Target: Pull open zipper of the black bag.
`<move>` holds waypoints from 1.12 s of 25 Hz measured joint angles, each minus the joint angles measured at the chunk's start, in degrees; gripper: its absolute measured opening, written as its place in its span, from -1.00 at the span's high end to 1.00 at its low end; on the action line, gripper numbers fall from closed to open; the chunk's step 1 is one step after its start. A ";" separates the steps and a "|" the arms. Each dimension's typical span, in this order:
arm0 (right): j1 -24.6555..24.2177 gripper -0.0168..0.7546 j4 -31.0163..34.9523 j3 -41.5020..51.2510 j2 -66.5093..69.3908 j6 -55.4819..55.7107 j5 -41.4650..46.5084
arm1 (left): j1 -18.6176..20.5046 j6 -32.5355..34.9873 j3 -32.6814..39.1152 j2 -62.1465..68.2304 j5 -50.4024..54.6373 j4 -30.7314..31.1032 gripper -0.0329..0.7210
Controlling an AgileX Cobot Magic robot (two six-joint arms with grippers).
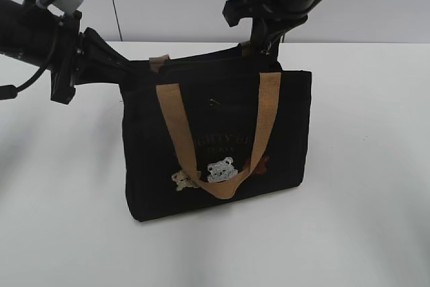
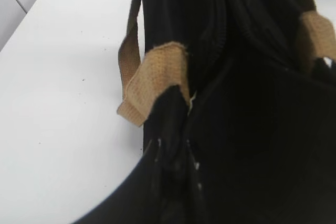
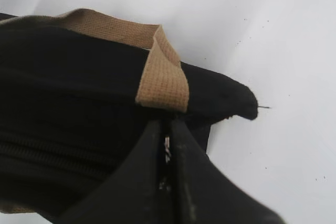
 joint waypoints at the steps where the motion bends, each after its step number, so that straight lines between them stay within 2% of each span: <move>1: 0.00 0.90 0.27 0.00 -0.07 0.00 0.06 | 0.00 0.00 0.00 0.00 0.00 0.00 0.78; 3: 0.00 0.70 0.82 0.00 -0.40 -0.45 0.18 | 0.00 -0.32 0.00 0.00 0.00 0.00 0.75; 5: 0.00 0.32 1.31 0.00 -1.31 -0.79 0.05 | 0.00 -2.47 0.00 -0.20 -0.04 -0.07 0.60; 6: 0.00 0.10 1.36 0.00 -1.92 -0.79 -0.06 | 0.00 -3.92 0.00 -0.47 -0.27 -0.11 0.49; 8: -0.05 -0.26 1.50 0.00 -3.04 -0.84 -0.04 | 0.00 -7.98 0.00 -1.57 -0.97 -0.22 0.12; 10: -0.05 -0.44 1.55 0.00 -4.40 -0.84 0.07 | 0.00 -14.89 0.00 -3.36 -3.29 -0.22 -0.24; 13: -0.05 -0.52 1.44 0.00 -7.01 -0.96 0.38 | 0.00 -25.15 0.00 -6.96 -8.16 0.41 -0.51; 17: -0.05 -0.54 0.41 0.00 -10.92 -4.78 3.17 | 0.00 -38.66 0.00 -13.64 -13.19 5.83 -0.57; 19: -0.17 -0.54 -1.44 0.00 -12.61 -6.42 5.56 | 0.17 -49.99 0.00 -17.61 -15.75 13.38 -0.58; 23: -1.64 -0.54 -6.31 0.00 -16.03 -7.22 9.70 | 3.41 -79.35 -1.13 -22.19 -12.65 33.30 -0.58; 25: -4.01 -0.54 -7.31 0.00 -17.68 -7.21 10.01 | 5.67 -89.49 -2.29 -23.13 -8.23 42.11 -0.56; 28: -8.73 -0.54 -7.63 0.00 -19.89 -5.49 10.08 | 8.85 -100.20 -4.11 -24.44 -0.81 51.16 -0.55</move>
